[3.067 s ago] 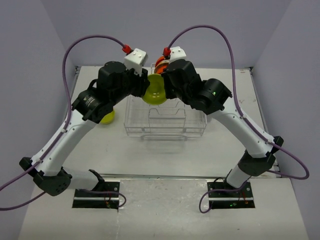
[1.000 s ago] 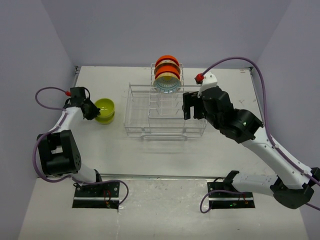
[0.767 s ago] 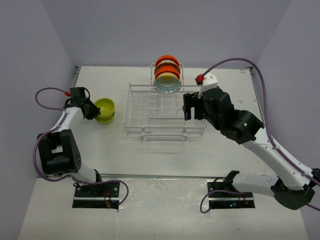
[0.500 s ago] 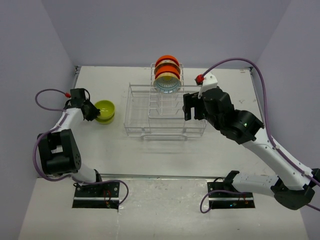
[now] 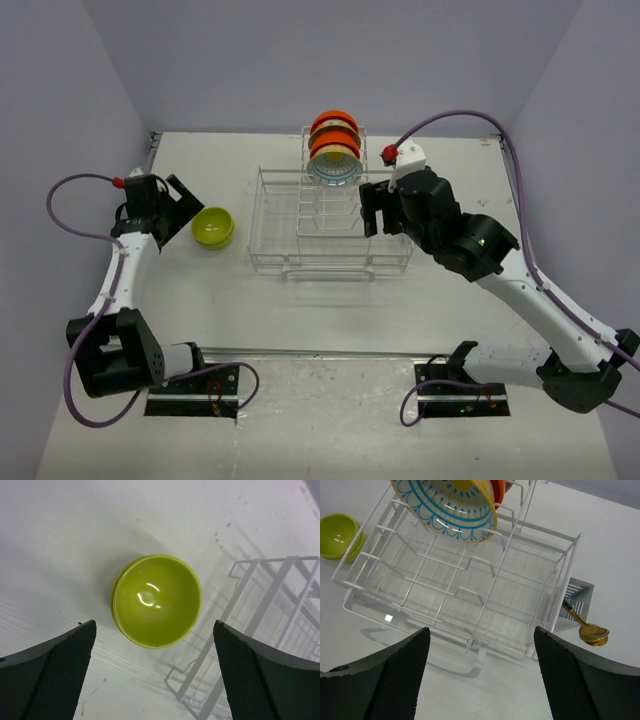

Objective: Unload the bowls from the dish rack

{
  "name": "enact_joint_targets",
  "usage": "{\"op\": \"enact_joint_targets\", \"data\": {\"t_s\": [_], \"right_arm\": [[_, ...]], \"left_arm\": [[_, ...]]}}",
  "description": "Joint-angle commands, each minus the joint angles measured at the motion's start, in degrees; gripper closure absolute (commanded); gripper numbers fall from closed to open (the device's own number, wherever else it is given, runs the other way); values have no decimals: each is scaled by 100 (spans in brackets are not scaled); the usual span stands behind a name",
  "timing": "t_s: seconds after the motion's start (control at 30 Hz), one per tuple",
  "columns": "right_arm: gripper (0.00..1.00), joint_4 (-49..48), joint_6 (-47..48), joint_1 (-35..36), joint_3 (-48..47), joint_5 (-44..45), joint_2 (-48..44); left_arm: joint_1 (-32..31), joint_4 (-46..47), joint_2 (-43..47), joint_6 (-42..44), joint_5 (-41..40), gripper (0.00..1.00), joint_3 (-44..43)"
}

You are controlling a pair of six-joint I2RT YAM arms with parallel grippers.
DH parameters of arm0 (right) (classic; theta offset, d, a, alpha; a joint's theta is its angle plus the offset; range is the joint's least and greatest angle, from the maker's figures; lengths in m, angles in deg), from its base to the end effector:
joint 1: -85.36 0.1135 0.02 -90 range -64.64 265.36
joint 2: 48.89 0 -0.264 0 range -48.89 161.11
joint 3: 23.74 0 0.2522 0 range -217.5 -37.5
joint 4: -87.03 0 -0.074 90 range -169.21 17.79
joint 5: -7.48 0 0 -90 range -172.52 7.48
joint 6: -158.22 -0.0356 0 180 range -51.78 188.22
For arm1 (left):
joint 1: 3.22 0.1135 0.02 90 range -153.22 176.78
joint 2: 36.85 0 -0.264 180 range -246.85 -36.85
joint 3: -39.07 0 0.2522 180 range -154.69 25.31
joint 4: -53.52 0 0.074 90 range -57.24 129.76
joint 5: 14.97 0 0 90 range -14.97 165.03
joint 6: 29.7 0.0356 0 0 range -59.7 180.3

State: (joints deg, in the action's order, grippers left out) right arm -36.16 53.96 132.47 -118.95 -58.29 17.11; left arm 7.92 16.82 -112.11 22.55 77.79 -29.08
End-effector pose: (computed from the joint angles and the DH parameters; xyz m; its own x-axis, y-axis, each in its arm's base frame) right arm 0.1653 0.1564 0.4284 -0.4092 -0.1105 -0.9057 -0.3300 0.9434 0.0340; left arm 0.2772 0.0528 0.2618 -0.4398 -0.7099 -0.5502 -0.5415 0.6983 -0.4682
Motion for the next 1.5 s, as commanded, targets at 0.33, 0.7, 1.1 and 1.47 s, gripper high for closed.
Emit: {"op": "enact_joint_targets", "data": {"t_s": [0.33,0.7,1.1,1.47], "right_arm": [[25,-1754,3287,-53,-1154,530,1635],[39,-2133,4607,-62,-1637,1074,2795],[89,-2485,4652,-62,-1585,1549,2910],[100,-2890,4678,-62,-1303,1726,2374]], "left_arm": [[20,-958,2006,1472,436,0,-863],[-296,-581,2016,1543,339,0,-274],[-349,-387,2033,1614,154,0,-19],[-349,-360,1972,1605,189,0,-19]]}}
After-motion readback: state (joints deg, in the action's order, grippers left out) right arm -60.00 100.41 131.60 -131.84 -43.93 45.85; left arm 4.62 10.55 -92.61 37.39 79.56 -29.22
